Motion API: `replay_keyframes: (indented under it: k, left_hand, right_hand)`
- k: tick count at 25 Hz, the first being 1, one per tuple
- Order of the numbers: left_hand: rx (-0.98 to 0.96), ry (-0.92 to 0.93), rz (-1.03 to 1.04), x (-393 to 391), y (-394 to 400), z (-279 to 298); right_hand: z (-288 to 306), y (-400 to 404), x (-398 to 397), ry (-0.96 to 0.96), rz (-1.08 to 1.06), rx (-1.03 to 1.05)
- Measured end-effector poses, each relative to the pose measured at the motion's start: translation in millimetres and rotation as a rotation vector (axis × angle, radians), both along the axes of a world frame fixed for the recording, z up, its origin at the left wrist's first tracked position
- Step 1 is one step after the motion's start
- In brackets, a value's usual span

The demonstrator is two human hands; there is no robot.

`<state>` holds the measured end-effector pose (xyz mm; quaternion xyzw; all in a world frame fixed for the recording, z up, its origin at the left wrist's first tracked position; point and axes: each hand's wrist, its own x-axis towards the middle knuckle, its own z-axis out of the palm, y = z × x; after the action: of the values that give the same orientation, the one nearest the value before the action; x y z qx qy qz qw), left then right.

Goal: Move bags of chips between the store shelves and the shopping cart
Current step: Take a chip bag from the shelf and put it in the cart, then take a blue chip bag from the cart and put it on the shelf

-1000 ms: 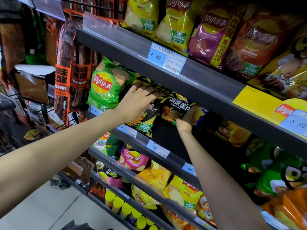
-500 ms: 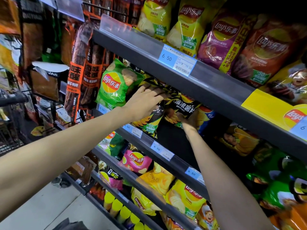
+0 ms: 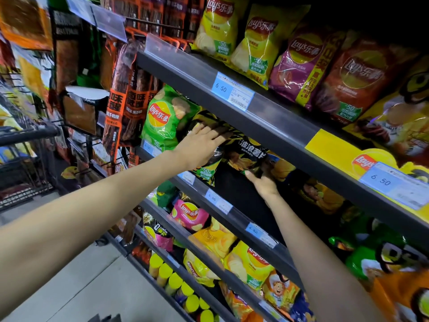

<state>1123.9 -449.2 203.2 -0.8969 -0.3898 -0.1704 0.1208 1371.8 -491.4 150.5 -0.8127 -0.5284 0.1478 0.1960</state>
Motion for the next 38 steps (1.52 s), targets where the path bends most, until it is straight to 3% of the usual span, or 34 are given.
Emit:
replay_keyframes:
  k: [2, 3, 8, 13, 26, 30, 38]
  left_hand:
    - [-0.025, -0.006, -0.014, -3.4, -9.7, -5.9]
    - [-0.044, -0.01, -0.015, -6.1, -15.8, -9.3]
    - [-0.124, 0.027, 0.039, -46.8, -60.2, -28.3]
    - [-0.159, 0.023, 0.126, -124.0, -96.1, -34.4]
    - [-0.309, -0.003, 0.608, -498.1, -264.7, -54.5]
    - [-0.384, -0.106, 0.806, -596.8, -318.4, -62.2]
    - [-0.464, -0.121, 1.164, -778.5, -378.7, -92.8]
  right_hand:
    - [0.7, -17.7, -6.4, 0.224, -0.065, 0.011]
    - [5.3, -27.3, -11.0, 0.226, -0.063, 0.046]
    - [19.5, -58.4, -44.9, 0.118, 0.08, 0.065]
    - [20.3, -74.0, -120.7, -0.08, 0.365, 0.127]
    - [-23.2, -141.2, -544.4, -0.123, 1.054, 0.092]
    - [-37.0, -171.3, -669.2, -0.129, 1.261, 0.057]
    - [-59.6, -194.0, -903.3, -0.149, 1.685, 0.02]
